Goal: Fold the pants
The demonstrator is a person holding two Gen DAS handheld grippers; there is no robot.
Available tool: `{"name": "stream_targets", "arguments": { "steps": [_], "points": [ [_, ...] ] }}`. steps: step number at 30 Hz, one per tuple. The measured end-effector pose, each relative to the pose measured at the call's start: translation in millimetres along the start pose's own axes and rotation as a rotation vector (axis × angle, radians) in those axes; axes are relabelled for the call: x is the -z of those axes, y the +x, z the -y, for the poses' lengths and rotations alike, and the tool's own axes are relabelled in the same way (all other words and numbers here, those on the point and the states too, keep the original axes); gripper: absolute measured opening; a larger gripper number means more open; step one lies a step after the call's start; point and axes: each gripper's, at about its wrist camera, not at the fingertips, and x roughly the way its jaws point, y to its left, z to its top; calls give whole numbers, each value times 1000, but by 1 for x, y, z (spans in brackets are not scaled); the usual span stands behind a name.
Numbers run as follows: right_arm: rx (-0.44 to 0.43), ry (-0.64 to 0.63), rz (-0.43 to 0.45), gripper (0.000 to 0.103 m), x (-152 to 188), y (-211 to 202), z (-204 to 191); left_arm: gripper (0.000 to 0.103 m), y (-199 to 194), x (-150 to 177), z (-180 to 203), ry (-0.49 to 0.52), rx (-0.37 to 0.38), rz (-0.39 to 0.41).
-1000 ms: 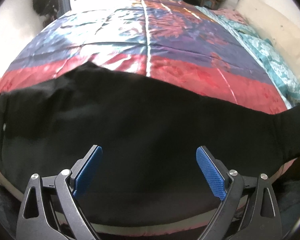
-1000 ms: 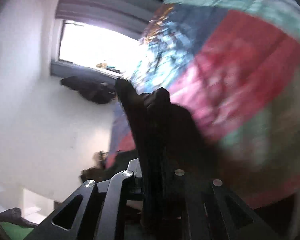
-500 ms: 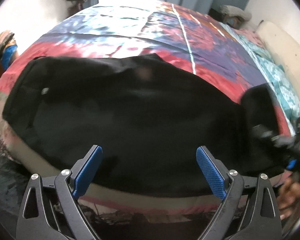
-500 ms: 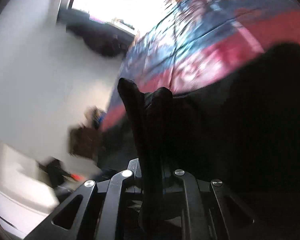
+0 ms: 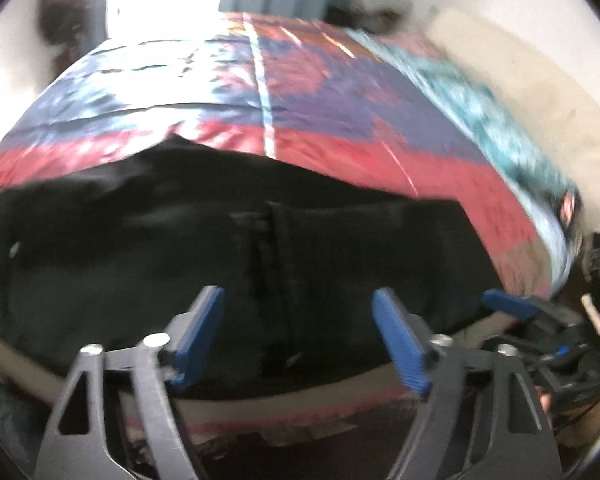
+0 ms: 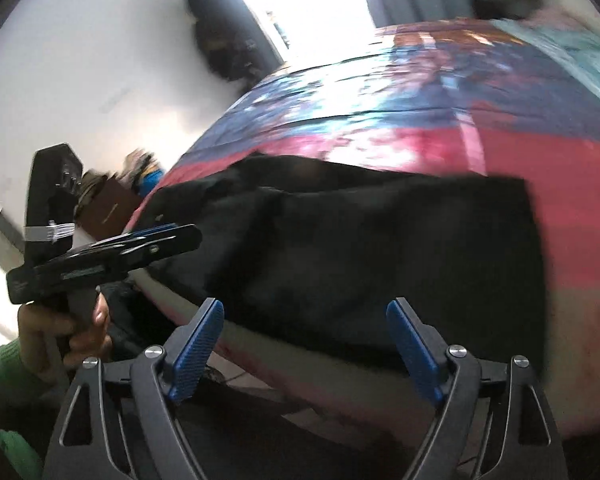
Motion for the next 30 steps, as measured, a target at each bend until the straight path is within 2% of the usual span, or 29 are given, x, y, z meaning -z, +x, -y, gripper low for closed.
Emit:
{"name": "stream_targets", "arguments": {
  "steps": [2, 4, 5, 8, 11, 13, 15, 17, 18, 19, 21, 23, 24, 26, 28, 30],
  "points": [
    [24, 57, 22, 84, 8, -18, 16, 62, 19, -4, 7, 11, -34, -53],
    [35, 129, 59, 84, 12, -33, 31, 32, 39, -5, 8, -13, -58, -112],
    [35, 146, 67, 84, 8, -36, 36, 9, 48, -4, 7, -20, -91, -136],
    [59, 184, 97, 84, 4, -42, 47, 6, 48, -5, 0, -59, -108, -140],
    [94, 162, 129, 84, -14, -51, 52, 3, 34, -2, -7, -39, -148, -112],
    [89, 135, 152, 84, -27, -57, 57, 3, 37, 2, -15, -38, -143, -126],
    [67, 108, 150, 84, -42, -53, 56, 9, 42, 3, -14, -27, -136, -130],
    [-5, 108, 97, 84, -53, -33, 62, 16, 46, 3, -9, -19, -147, -134],
    [-54, 136, 44, 83, -55, -13, 71, 25, 47, 1, -9, -23, -147, -136],
    [-70, 173, -30, 83, -50, 11, 81, 29, 46, 1, -9, -30, -130, -141],
    [-41, 196, -157, 78, -42, 46, 96, 53, 40, 0, -7, -37, -110, -139],
    [-24, 145, -129, 78, -47, 41, 89, 71, 26, -2, -8, -27, -158, -104],
    [-24, 143, -159, 78, -54, 38, 86, 74, 14, -5, -8, -24, -183, -67],
    [-69, 170, -144, 78, -66, 26, 86, 74, 2, -9, -8, -24, -178, -25],
    [-102, 188, -105, 78, -87, 13, 90, 74, -7, -15, -2, -14, -143, 18],
    [-119, 207, -101, 78, -105, 13, 100, 78, -7, -22, 8, 14, -82, 44]
  ]
}}
